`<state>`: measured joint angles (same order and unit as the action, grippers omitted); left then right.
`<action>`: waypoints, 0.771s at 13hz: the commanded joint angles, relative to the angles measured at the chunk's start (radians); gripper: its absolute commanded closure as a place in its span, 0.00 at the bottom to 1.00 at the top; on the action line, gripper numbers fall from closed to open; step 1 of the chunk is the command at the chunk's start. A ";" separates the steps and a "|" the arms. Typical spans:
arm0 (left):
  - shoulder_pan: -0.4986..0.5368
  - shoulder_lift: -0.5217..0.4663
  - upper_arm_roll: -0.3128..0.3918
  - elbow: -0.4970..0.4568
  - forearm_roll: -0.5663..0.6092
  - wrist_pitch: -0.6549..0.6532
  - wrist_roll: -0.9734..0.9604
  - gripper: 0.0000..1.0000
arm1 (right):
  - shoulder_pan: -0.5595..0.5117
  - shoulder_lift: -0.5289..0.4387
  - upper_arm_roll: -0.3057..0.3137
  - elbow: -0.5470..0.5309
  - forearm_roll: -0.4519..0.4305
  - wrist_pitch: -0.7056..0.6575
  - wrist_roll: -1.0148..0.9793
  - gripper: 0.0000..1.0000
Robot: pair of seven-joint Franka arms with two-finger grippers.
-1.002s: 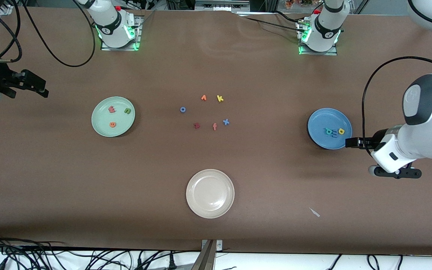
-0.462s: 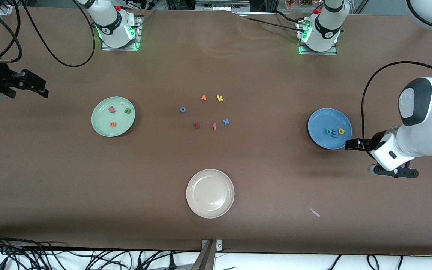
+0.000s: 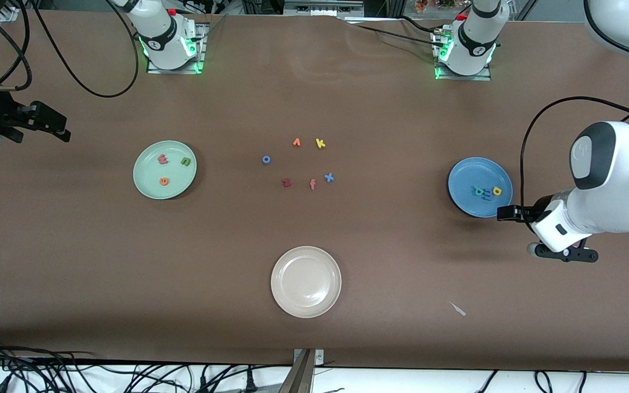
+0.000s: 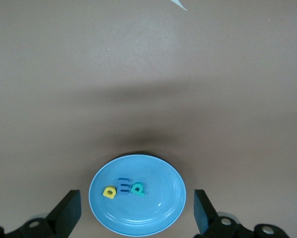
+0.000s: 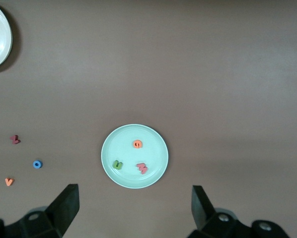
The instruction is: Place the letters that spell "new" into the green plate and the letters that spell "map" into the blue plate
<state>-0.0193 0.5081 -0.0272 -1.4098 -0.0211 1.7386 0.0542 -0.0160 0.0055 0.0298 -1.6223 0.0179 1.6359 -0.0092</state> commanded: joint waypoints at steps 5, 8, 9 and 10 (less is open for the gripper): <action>-0.017 0.024 0.007 0.023 0.029 -0.001 0.024 0.00 | -0.013 -0.027 0.005 -0.021 0.004 -0.005 -0.015 0.00; -0.019 0.024 0.007 0.023 0.030 0.001 0.024 0.00 | -0.012 -0.027 0.005 -0.021 0.004 -0.005 -0.015 0.00; -0.017 0.024 0.007 0.023 0.029 0.001 0.026 0.00 | -0.013 -0.027 0.005 -0.021 0.004 -0.005 -0.015 0.00; -0.017 0.024 0.007 0.023 0.030 -0.001 0.026 0.00 | -0.013 -0.027 0.005 -0.021 0.004 -0.005 -0.015 0.00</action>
<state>-0.0303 0.5231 -0.0260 -1.4088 -0.0186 1.7426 0.0620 -0.0162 0.0055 0.0298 -1.6223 0.0179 1.6357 -0.0092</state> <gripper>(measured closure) 0.000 0.000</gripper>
